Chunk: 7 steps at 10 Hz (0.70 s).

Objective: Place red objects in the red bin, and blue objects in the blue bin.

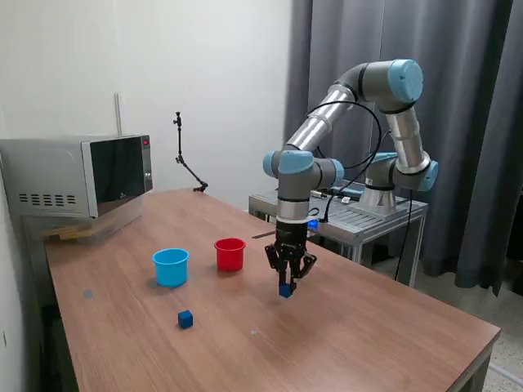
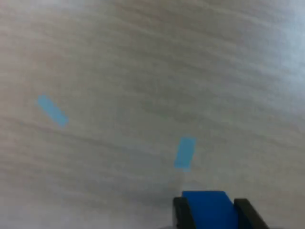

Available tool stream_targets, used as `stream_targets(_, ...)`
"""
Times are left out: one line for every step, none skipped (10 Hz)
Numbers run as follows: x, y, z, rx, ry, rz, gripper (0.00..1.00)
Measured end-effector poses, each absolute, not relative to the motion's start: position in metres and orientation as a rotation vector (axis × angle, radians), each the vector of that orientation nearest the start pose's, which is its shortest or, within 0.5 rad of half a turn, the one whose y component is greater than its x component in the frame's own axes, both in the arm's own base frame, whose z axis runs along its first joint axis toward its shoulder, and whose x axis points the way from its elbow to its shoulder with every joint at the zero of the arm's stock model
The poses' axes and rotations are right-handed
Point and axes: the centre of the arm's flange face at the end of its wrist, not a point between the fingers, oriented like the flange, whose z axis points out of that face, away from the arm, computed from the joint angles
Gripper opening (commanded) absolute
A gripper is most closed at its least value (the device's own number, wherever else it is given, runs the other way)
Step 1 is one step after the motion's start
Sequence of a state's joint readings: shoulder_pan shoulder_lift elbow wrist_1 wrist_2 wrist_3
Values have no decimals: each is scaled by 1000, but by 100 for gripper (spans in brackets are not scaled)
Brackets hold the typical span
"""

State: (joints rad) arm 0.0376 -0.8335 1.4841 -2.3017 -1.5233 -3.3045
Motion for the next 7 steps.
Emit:
stream_targets(-706, -163, 160, -2513, 2052, 75, 0)
stream_targets(-712, -161, 171, -2517, 2062, 94, 0)
stream_targets(-717, -157, 180, -2513, 2071, 100, 0)
stream_targets(-722, -153, 187, -2505, 2078, 101, 0)
stream_targets(-726, -149, 193, -2497, 2085, 102, 0)
stream_targets(-730, -145, 199, -2483, 2093, 94, 0)
stream_targets(-733, -141, 205, -2464, 2099, 76, 0)
